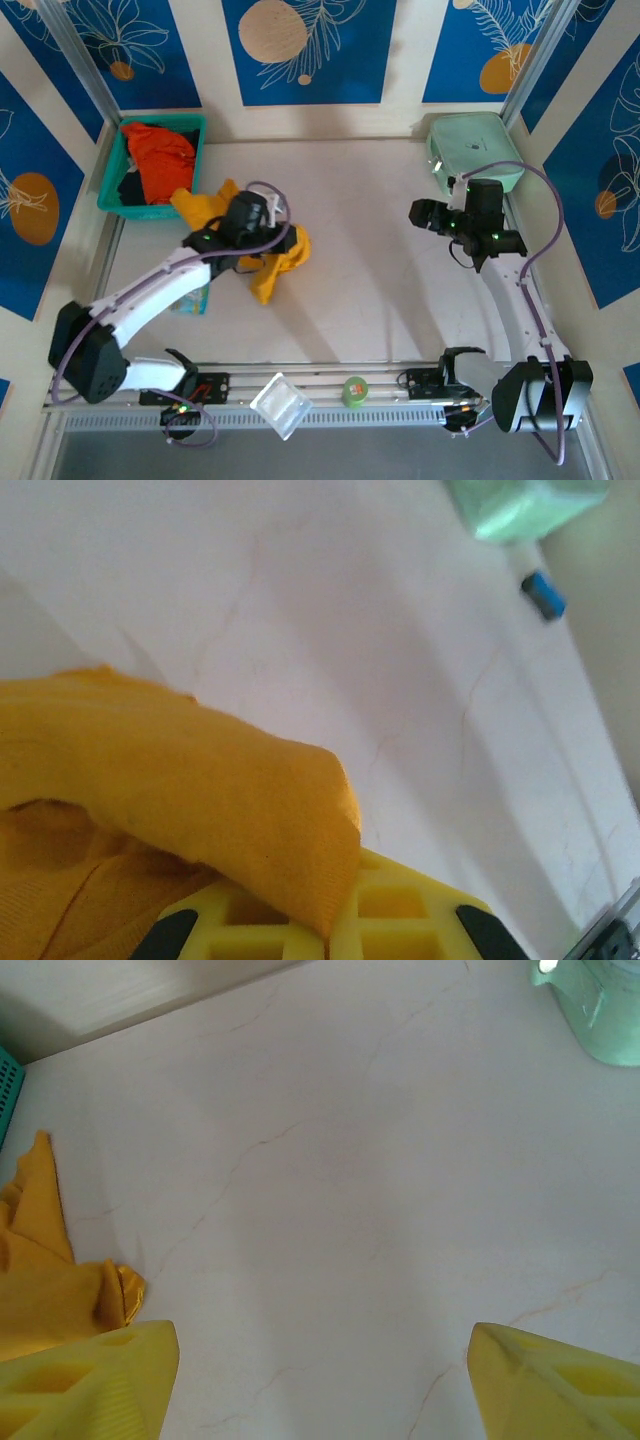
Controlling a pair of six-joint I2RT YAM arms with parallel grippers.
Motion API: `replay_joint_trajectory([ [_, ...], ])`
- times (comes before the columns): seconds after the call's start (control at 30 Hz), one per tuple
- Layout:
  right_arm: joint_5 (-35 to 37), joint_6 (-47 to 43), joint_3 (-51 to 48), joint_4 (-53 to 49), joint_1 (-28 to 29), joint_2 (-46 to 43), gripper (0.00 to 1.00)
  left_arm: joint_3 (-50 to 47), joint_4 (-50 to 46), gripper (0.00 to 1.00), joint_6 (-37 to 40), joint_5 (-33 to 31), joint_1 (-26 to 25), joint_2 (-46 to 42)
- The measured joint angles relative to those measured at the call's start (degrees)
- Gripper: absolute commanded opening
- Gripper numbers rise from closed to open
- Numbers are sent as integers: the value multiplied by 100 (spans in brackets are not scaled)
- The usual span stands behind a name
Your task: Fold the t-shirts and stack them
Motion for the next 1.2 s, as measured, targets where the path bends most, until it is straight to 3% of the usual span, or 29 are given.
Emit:
replay_joint_trajectory([
  [0.13, -96, 114, 57, -306, -81, -15, 77, -144, 262, 0, -251, -214, -616, 577],
  [0.2, -192, 240, 116, -448, -90, -20, 77, -144, 361, 20, -348, -273, -846, 761],
  [0.27, -409, 428, 138, -535, -92, -20, 77, -144, 402, 56, -402, -317, -1012, 892],
  [0.33, -647, 675, 129, -573, -59, -7, 76, -144, 389, 79, -420, -328, -1097, 916],
  [0.37, -769, 824, 105, -564, -2, 17, 76, -129, 345, 87, -433, -361, -1119, 916],
  [0.47, -984, 1224, -50, -393, 435, 236, 75, -50, 24, 93, -352, -592, -1121, 804],
  [0.63, -927, 1670, -57, -114, 1513, 1344, 69, 302, -1141, 88, -190, -1375, -1051, 162],
  [0.8, -660, 1888, 621, -7, 2369, 2804, 62, 321, -1915, 79, -221, -2004, -555, -369],
  [0.93, -389, 1904, 1561, -17, 3073, 3797, 61, -448, -1888, 62, -343, -2000, 98, -428],
  [1.2, 319, 1773, 2977, -544, 4122, 4889, 66, -1493, -1300, 50, -463, -1843, 949, 153],
])
